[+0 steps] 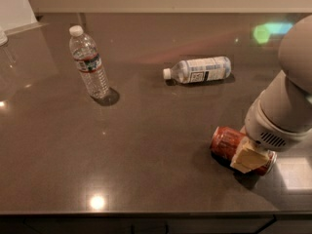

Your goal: Pick coke can

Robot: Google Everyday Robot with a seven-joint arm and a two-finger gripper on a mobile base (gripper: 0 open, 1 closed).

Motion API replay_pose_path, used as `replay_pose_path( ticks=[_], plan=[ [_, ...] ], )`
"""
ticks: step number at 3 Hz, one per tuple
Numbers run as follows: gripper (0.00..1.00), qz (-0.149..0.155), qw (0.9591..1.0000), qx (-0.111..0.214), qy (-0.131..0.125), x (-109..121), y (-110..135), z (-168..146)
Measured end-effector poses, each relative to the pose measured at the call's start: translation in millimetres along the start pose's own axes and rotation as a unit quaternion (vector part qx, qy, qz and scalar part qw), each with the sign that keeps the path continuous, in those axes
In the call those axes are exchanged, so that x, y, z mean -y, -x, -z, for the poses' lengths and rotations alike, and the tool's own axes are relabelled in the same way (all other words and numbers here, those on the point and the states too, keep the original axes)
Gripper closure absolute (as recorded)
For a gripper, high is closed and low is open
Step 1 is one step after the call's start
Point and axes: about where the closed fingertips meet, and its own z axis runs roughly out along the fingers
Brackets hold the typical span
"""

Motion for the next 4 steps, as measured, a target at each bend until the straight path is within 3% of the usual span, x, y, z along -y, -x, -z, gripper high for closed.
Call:
replay_pose_path(
  ticks=[1, 2, 4],
  plan=[
    [0.87, 0.017, 0.9996, 0.023, -0.002, -4, 10, 21],
    [1.00, 0.047, 0.9980, 0.042, -0.006, -3, 27, 52],
    [1.00, 0.104, 0.9918, 0.070, -0.027, 11, 66, 114]
  ],
)
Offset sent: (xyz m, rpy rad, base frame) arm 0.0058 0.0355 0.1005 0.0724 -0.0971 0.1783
